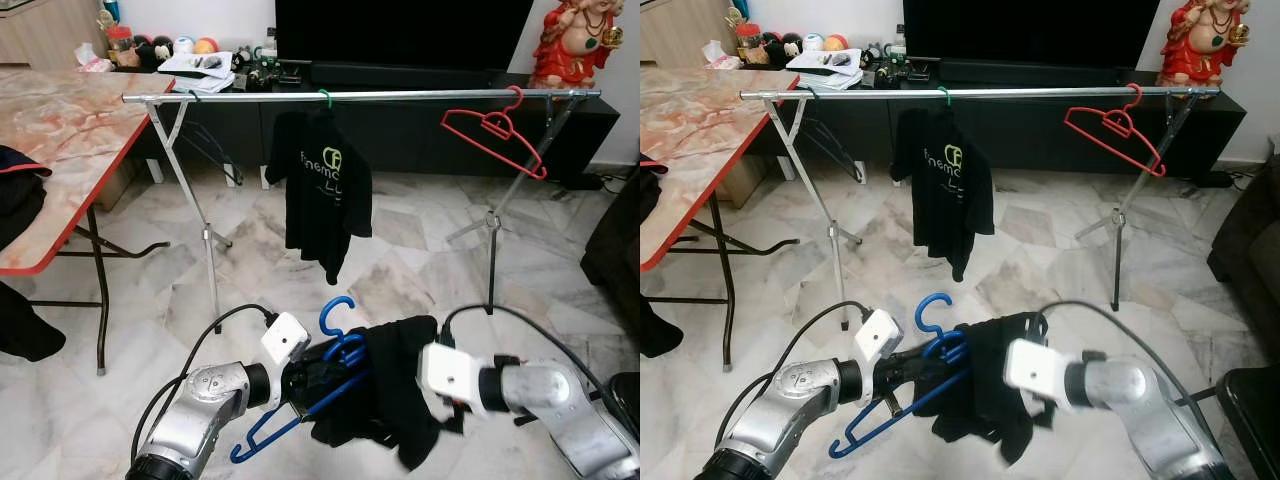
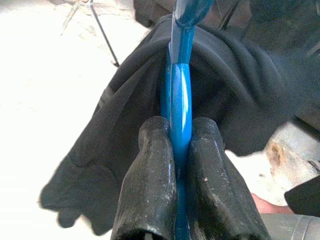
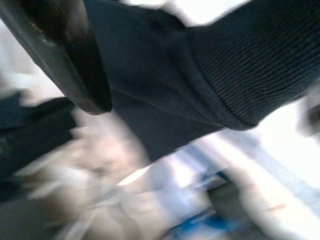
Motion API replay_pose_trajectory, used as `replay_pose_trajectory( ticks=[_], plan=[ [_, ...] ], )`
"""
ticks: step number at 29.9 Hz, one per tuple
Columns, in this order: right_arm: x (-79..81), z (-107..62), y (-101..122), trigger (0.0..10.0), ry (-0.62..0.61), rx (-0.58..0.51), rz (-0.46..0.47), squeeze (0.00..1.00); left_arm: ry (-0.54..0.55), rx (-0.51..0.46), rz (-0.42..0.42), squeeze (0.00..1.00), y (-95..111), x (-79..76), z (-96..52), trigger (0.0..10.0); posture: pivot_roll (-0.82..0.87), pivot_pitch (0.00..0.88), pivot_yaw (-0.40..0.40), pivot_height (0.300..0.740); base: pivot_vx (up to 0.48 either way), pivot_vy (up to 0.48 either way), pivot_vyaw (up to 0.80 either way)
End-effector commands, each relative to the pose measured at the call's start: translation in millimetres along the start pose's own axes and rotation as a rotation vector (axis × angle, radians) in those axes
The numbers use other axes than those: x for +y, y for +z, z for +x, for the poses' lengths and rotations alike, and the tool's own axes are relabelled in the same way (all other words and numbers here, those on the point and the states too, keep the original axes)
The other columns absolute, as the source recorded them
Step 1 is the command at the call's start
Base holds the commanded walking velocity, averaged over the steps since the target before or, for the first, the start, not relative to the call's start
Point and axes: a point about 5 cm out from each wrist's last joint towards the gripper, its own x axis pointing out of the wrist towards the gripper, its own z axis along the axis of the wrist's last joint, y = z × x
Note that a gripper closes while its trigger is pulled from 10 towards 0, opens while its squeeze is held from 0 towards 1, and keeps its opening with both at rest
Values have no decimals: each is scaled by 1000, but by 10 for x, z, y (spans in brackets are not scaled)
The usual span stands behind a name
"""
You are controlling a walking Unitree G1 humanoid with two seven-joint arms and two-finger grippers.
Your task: Hang hanger
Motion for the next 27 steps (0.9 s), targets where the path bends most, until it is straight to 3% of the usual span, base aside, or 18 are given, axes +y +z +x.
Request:
replay_pose_trajectory(
  ticks=[1,7,8,10,14,17,21,27],
  plan=[
    [-132,-18,43,10000,-119,-6,13,0,20,-36,40,0,92,40,-3,10000,-20,101,-38,740,0,0,0],
    [-315,31,280,10000,-347,-129,74,0,27,-43,40,0,93,48,-3,10000,-20,104,-39,740,0,0,0],
    [-339,33,301,10000,-371,-135,86,0,27,-43,40,0,93,48,-3,10000,-20,104,-39,740,0,0,0],
    [-547,5,401,10000,-542,-145,185,0,23,-40,44,0,85,40,0,10000,-24,104,-40,740,0,0,0],
    [-684,-33,453,10000,-635,-120,186,0,14,-36,49,0,76,20,12,10000,-27,104,-42,740,0,0,0],
    [-741,-15,464,10000,-659,-18,42,0,10,-45,45,0,82,6,31,10000,-34,104,-46,740,0,0,0],
    [-688,82,458,10000,-601,54,-4,0,10,-54,43,0,94,-6,56,10000,-35,104,-49,740,0,0,0],
    [-689,213,623,10000,-536,117,-197,0,33,-75,47,0,114,4,83,10000,-49,104,-56,740,0,0,0]
  ],
)
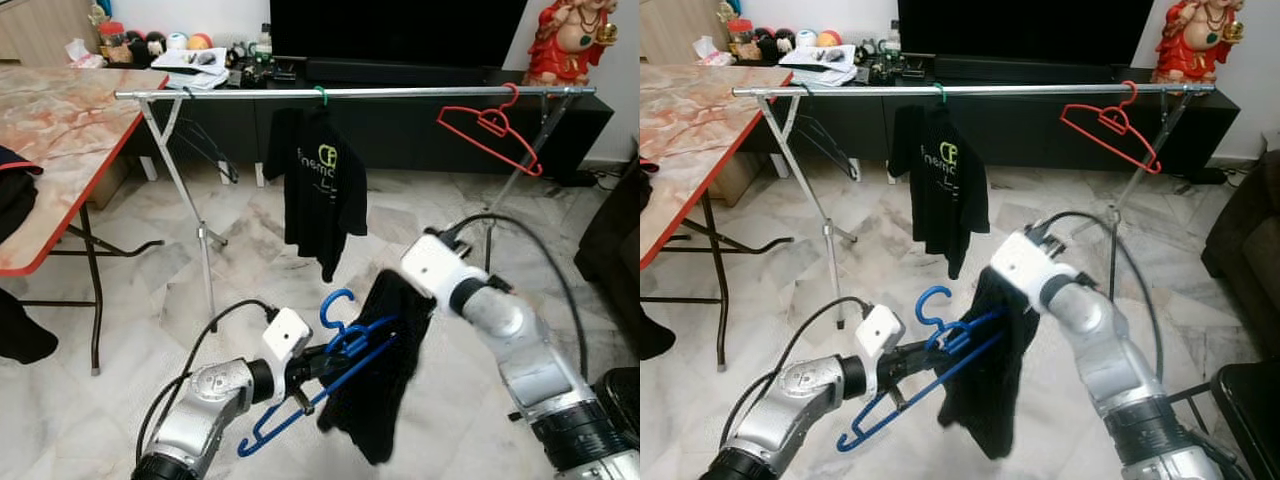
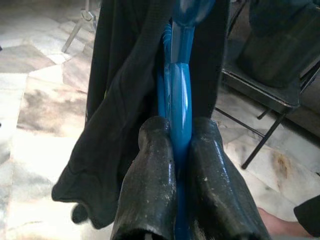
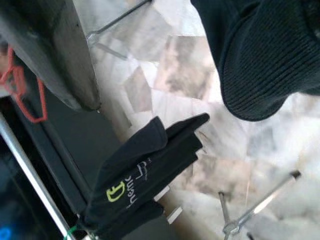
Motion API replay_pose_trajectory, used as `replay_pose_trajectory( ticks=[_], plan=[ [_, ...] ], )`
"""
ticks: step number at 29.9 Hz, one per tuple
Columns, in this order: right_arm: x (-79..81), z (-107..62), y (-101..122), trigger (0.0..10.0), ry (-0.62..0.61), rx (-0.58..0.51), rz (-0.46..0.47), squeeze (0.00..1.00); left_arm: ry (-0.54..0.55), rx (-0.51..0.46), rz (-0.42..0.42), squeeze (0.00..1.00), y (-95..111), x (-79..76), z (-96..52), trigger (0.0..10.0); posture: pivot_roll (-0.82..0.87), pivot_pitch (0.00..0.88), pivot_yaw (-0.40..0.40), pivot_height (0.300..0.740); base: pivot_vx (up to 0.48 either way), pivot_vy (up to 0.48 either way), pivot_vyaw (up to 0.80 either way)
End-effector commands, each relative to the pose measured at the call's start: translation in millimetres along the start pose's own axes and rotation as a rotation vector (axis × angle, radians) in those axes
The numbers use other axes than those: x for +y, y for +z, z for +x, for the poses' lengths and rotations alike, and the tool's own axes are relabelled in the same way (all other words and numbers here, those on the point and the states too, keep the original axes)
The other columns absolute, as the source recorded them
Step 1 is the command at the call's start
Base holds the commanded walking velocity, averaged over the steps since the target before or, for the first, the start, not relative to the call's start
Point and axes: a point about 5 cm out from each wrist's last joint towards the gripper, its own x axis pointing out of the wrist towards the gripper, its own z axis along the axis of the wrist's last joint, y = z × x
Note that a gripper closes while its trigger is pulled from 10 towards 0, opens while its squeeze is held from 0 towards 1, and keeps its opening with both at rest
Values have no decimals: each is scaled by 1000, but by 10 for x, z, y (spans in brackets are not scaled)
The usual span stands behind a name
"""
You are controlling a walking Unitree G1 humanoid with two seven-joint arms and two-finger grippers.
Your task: Hang hanger
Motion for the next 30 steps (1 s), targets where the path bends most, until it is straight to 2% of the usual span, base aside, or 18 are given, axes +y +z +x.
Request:
replay_pose_trajectory(
  ticks=[1,2,3,5,8,11,13,18,23,24,30],
  plan=[
    [-105,15,124,10000,-25,-30,-46,0,4,-5,20,0,22,12,18,10000,-49,104,-56,740,0,0,0],
    [-91,33,212,10000,-11,-42,-88,0,18,-15,18,0,37,20,30,10000,-48,104,-58,740,0,0,0],
    [-91,33,212,10000,-11,-42,-88,0,18,-15,18,0,37,20,30,10000,-48,104,-58,740,0,0,0],
    [-66,29,279,10000,11,-31,-164,0,45,-33,22,0,60,37,43,10000,-50,103,-59,740,0,0,0],
    [-40,9,298,10000,34,-13,-199,0,67,-50,22,0,78,58,49,10000,-54,103,-59,740,0,0,0],
    [-14,-12,277,10000,44,25,-262,0,88,-82,16,0,118,79,66,10000,-54,103,-59,740,0,0,0],
    [12,-8,175,10000,47,89,-297,0,106,-117,20,0,167,85,92,10000,-69,100,-62,740,0,0,0],
    [27,5,-2,10000,60,175,-326,0,140,-175,31,0,253,95,129,10000,-67,97,-67,740,0,0,0],
    [74,-21,-123,10000,182,237,-401,0,202,-213,61,0,315,134,146,10000,-71,95,-73,740,0,0,0],
    [100,-32,-126,10000,220,235,-429,0,225,-220,66,0,319,151,149,10000,-71,95,-73,740,0,0,0],
    [71,-17,0,10000,197,210,-408,0,283,-214,71,0,296,187,171,10000,-78,94,-75,740,0,0,0]
  ],
)
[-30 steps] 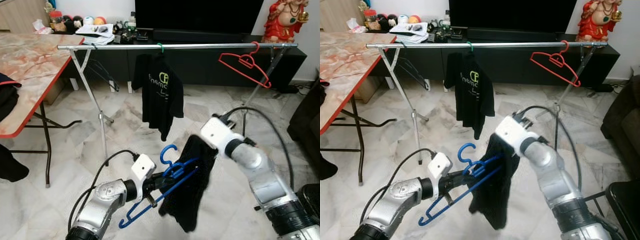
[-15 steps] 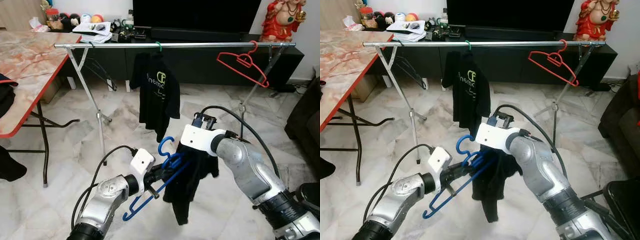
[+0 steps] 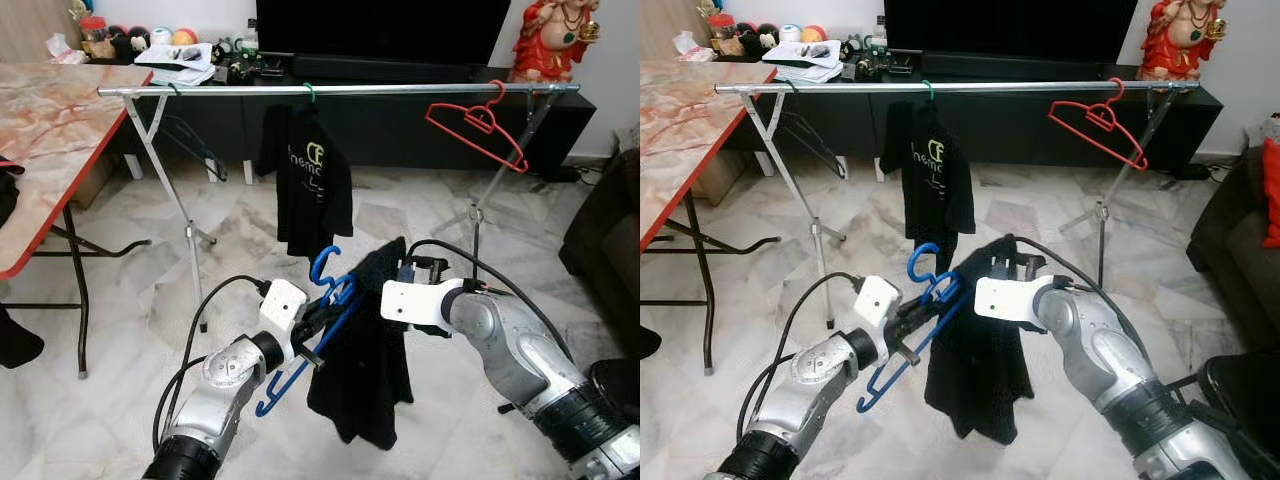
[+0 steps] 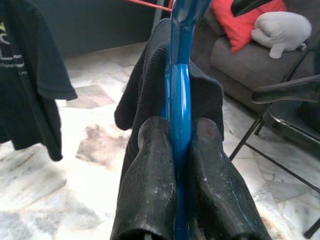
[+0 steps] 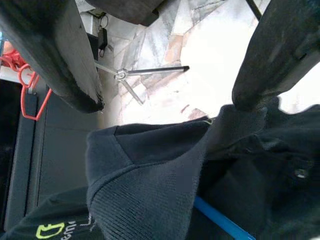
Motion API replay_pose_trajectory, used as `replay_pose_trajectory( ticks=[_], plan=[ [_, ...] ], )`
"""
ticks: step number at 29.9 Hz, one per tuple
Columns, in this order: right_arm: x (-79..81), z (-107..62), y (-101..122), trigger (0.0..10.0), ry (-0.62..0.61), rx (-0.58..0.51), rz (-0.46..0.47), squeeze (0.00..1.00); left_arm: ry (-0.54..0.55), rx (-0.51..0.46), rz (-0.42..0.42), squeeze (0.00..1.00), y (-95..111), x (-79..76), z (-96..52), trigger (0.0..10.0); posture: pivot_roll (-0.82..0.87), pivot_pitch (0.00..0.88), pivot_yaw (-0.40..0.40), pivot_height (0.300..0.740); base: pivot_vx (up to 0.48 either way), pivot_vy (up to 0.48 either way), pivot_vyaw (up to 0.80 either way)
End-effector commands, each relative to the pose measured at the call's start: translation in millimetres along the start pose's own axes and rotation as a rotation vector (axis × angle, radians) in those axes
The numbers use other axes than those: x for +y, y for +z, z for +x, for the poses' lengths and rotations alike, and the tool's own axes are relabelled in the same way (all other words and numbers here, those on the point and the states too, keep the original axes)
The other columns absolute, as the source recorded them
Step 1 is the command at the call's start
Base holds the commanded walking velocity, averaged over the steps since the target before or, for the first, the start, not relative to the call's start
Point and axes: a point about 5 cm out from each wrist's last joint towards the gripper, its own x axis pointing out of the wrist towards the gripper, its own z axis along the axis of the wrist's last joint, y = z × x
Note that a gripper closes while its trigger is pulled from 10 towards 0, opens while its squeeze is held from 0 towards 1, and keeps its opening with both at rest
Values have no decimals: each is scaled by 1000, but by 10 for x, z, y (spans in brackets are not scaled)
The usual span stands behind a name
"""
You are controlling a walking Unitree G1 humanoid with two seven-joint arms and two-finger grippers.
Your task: Hang hanger
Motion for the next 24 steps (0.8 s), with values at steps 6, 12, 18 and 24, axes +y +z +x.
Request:
replay_pose_trajectory(
  ticks=[6,12,18,24],
  plan=[
    [-32,-83,122,10000,24,-47,-26,0,52,-46,43,0,74,41,46,10000,-82,92,-75,740,0,0,0],
    [268,-112,9,10000,187,-39,-57,0,111,-109,18,0,150,97,63,10000,-81,89,-76,740,0,0,0],
    [122,-125,-92,10000,45,-12,59,0,57,-144,0,0,170,75,27,10000,-84,94,-77,740,0,0,0],
    [-260,-232,-130,10000,-198,-193,364,0,-5,-127,1,0,125,121,-79,10000,-82,102,-73,740,0,0,0]
  ],
)
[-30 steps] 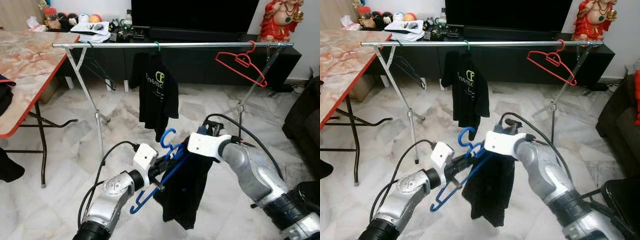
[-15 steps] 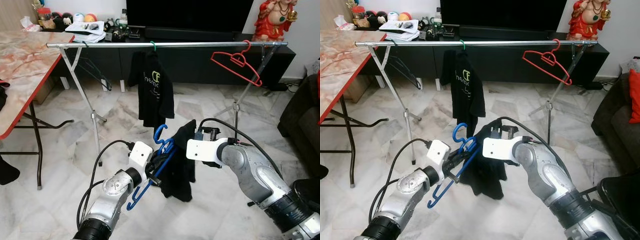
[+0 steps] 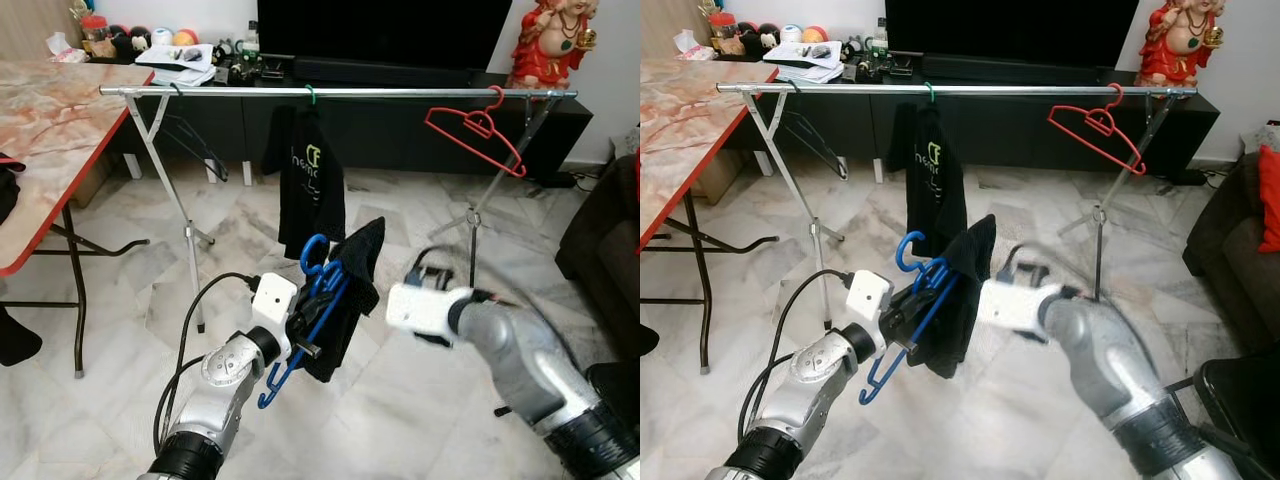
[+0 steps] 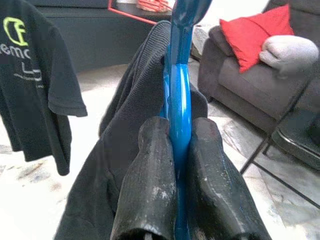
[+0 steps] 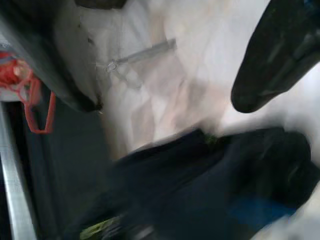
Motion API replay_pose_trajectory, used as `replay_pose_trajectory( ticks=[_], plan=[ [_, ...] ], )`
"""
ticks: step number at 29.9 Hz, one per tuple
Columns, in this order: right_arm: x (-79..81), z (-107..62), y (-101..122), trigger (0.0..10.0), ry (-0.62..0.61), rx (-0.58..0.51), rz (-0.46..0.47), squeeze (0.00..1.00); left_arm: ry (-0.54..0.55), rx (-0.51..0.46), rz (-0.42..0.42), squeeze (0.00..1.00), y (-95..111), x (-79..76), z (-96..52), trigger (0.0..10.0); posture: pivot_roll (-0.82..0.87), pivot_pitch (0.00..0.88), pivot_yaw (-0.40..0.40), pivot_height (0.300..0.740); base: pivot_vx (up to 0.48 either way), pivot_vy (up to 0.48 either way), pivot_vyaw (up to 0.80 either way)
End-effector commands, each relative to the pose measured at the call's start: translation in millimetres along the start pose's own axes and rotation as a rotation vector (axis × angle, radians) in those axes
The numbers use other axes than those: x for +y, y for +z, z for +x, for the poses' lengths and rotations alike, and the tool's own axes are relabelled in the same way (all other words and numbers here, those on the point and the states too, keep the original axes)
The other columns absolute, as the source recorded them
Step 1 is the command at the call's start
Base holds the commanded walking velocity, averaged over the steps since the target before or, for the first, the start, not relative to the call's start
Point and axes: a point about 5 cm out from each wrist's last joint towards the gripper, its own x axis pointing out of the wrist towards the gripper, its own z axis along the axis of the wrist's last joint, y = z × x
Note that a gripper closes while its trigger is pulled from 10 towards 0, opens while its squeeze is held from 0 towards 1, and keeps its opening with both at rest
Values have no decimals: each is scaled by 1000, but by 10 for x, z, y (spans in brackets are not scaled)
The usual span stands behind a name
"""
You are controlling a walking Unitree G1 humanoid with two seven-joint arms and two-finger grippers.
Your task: Hang hanger
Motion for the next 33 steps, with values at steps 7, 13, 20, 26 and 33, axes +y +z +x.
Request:
replay_pose_trajectory(
  ticks=[7,13,20,26,33],
  plan=[
    [-450,-171,-84,10000,-81,-178,270,0,-184,13,30,0,22,-43,-121,10000,-88,106,-66,740,0,0,0],
    [-465,-217,-316,10000,97,-175,141,0,-296,25,81,0,0,-106,-213,10000,-88,104,-68,740,0,0,0],
    [-392,-294,-428,10000,372,-234,66,0,-426,59,122,0,-23,-188,-294,10000,-82,101,-68,740,0,0,0],
    [-328,-332,-489,10000,579,-265,44,0,-515,102,130,0,-13,-210,-352,10000,-84,96,-73,740,0,0,0],
    [-99,-289,-564,10000,756,-248,-13,0,-642,167,138,0,45,-256,-428,10000,-73,92,-80,740,0,0,0]
  ],
)
